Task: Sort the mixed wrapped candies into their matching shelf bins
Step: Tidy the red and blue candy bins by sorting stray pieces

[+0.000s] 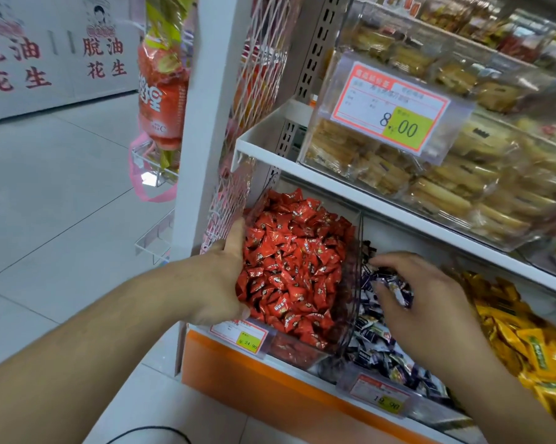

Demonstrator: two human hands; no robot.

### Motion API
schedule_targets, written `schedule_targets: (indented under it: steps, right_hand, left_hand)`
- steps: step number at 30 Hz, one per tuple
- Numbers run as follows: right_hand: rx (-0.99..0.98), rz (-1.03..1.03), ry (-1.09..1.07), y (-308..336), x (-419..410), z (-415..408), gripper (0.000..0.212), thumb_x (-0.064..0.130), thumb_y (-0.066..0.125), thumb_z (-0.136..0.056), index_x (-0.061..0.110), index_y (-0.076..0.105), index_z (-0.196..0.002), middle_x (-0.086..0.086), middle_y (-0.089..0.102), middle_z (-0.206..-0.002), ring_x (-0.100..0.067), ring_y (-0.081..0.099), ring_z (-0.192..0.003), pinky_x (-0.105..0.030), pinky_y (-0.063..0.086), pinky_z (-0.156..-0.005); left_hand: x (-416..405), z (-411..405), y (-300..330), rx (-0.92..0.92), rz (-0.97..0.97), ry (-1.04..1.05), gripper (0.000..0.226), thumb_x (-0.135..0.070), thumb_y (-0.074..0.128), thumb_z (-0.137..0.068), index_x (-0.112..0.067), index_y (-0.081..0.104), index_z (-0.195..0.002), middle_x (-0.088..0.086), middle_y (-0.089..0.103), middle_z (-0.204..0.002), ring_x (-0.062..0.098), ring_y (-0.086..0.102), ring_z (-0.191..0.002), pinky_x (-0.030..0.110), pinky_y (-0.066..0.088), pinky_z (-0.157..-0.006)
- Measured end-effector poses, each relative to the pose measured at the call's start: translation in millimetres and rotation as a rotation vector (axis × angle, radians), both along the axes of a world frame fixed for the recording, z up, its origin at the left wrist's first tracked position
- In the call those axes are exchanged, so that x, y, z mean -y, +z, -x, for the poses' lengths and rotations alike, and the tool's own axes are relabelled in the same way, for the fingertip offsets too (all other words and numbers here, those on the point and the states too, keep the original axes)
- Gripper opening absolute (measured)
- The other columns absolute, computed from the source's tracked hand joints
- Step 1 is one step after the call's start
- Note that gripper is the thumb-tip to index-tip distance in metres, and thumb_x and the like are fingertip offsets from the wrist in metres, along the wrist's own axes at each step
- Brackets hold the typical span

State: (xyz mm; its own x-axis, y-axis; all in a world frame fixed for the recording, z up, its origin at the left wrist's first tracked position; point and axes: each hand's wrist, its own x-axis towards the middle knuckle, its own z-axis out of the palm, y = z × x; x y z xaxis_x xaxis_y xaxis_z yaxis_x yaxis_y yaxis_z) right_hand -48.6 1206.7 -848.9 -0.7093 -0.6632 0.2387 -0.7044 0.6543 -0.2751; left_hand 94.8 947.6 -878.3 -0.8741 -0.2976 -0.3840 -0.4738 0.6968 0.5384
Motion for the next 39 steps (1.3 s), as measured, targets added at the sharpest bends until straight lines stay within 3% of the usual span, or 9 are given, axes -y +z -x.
schedule_targets:
  steps: [3,6,10,18,23,28,31,36,39]
  right_hand:
    - [0.018,-0.022,0.181,1.4,32.9,-5.6,0.036,0.027,0.065,-0.100,0.037,0.062,-0.135,0.029,0.054,-0.132,0.011,0.046,-0.120,0.003,0.023,-0.103]
    - [0.066,-0.159,0.360,-7.6,78.1,-2.5,0.046,0.038,0.064,-0.100,0.045,0.053,-0.144,0.030,0.048,-0.144,0.003,0.043,-0.137,-0.026,0.034,-0.119]
    - [0.111,-0.450,0.460,-36.4,125.4,13.5,0.080,0.050,0.079,-0.085,0.050,0.038,-0.154,0.020,0.038,-0.159,-0.012,0.039,-0.146,-0.046,0.043,-0.115]
    - [0.026,-0.527,0.430,-55.0,142.1,30.0,0.062,0.044,0.086,-0.080,0.047,0.057,-0.135,0.013,0.055,-0.133,-0.017,0.053,-0.127,-0.045,0.049,-0.105]
    - [0.053,-0.351,0.403,-46.0,136.2,41.1,0.029,0.017,0.083,-0.084,0.039,0.079,-0.102,0.013,0.064,-0.108,-0.010,0.062,-0.102,-0.038,0.056,-0.095]
    - [0.146,-0.167,0.212,-27.4,128.5,53.9,0.017,0.025,0.078,-0.092,0.041,0.078,-0.096,0.022,0.065,-0.110,0.000,0.065,-0.083,-0.028,0.059,-0.080]
    - [0.057,-0.100,0.229,-21.4,127.5,62.3,0.019,0.021,0.079,-0.091,0.038,0.079,-0.101,0.015,0.065,-0.113,-0.005,0.063,-0.100,-0.022,0.051,-0.090]
    - [-0.056,-0.315,0.228,-18.5,127.8,51.7,0.028,0.030,0.067,-0.098,0.036,0.073,-0.125,0.010,0.047,-0.152,-0.016,0.049,-0.136,-0.037,0.043,-0.116]
    - [-0.151,-0.243,0.354,-22.4,130.1,29.1,0.023,0.027,0.064,-0.097,0.033,0.077,-0.116,0.015,0.054,-0.146,-0.011,0.052,-0.131,-0.040,0.049,-0.109]
  left_hand:
    - [-0.5,0.7,0.3,-0.003,0.003,0.001,0.136,-0.037,0.078,-0.087,-0.033,-0.045,-0.145,0.004,0.000,-0.172,0.028,0.031,-0.151,0.036,0.035,-0.115]
    - [-0.6,1.9,-0.3,0.002,0.007,0.001,0.137,-0.038,0.079,-0.087,-0.033,-0.045,-0.146,0.006,0.000,-0.171,0.028,0.031,-0.151,0.036,0.035,-0.116]
    - [0.1,1.5,-1.9,0.002,0.004,0.009,0.135,-0.039,0.078,-0.087,-0.033,-0.043,-0.147,0.001,-0.001,-0.172,0.026,0.031,-0.151,0.035,0.035,-0.116]
    - [0.2,1.9,-1.3,0.016,-0.009,0.014,0.132,-0.038,0.075,-0.091,-0.031,-0.045,-0.145,0.003,-0.011,-0.171,0.026,0.029,-0.152,0.031,0.035,-0.111]
    - [-1.5,0.9,0.1,0.023,0.003,0.023,0.130,-0.037,0.073,-0.093,-0.030,-0.046,-0.145,0.003,-0.015,-0.170,0.029,0.031,-0.151,0.028,0.045,-0.091]
    - [-2.2,2.4,-1.5,0.026,0.011,0.028,0.131,-0.036,0.074,-0.092,-0.030,-0.046,-0.144,0.002,-0.014,-0.170,0.030,0.035,-0.148,0.026,0.043,-0.080]
    - [-2.2,2.7,-2.5,0.027,0.028,0.027,0.131,-0.037,0.073,-0.093,-0.029,-0.047,-0.144,0.002,-0.014,-0.170,0.030,0.037,-0.147,0.026,0.042,-0.077]
    - [-2.3,2.1,-1.3,0.030,0.029,0.029,0.131,-0.037,0.074,-0.092,-0.029,-0.047,-0.144,0.003,-0.011,-0.171,0.030,0.044,-0.142,0.026,0.042,-0.076]
    - [-2.2,2.7,-1.2,0.031,0.038,0.026,0.131,-0.039,0.073,-0.092,-0.028,-0.046,-0.145,0.003,-0.010,-0.171,0.029,0.048,-0.138,0.025,0.042,-0.074]
